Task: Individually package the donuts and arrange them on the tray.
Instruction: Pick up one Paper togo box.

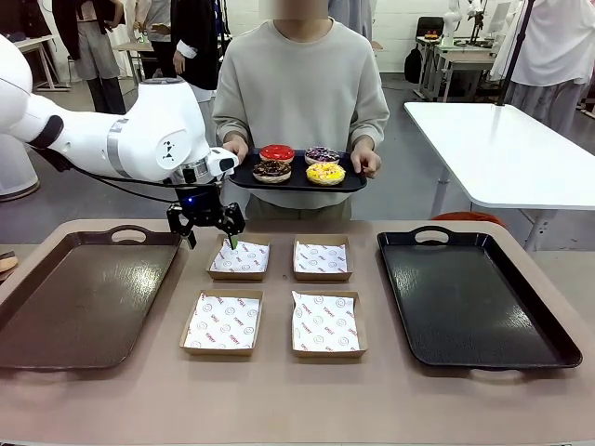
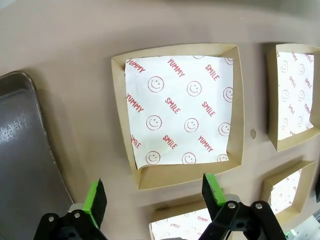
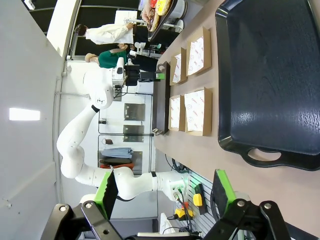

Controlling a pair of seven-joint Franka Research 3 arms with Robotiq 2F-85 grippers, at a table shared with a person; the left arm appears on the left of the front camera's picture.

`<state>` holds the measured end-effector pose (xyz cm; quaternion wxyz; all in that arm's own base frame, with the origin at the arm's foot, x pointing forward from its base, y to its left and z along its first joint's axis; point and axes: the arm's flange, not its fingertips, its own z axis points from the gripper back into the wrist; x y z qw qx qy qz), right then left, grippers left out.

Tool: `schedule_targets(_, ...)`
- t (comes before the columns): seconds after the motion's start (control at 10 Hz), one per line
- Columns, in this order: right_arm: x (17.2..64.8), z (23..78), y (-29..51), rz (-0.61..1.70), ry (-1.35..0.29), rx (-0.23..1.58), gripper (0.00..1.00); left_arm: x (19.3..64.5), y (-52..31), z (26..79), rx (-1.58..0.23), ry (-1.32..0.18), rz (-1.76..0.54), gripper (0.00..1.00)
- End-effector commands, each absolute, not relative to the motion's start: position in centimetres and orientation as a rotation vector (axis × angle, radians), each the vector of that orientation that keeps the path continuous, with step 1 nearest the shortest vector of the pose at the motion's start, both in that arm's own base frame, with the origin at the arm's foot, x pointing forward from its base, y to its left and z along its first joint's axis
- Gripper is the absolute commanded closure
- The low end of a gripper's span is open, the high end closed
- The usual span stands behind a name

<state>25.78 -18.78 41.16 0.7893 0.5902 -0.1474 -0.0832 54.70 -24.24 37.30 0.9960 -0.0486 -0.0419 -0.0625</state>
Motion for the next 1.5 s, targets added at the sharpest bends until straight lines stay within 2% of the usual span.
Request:
schedule_targets(0.0,25.8,41.1,-18.9,-0.185,-0.319,1.274,0.00,55.5,-24.8,37.1,-0.058,-0.105,-0.100,0.00)
schedule_targets(1.1,25.8,41.1,-18.9,-0.185,-0.319,1.274,0.00,54.9,-24.3,37.0,-0.097,-0.081,-0.124,0.00)
schedule_targets(1.4,25.8,41.1,-18.9,-0.185,-0.319,1.274,0.00,57.7,-25.2,36.2,-0.050,-0.025,-0.122,0.00)
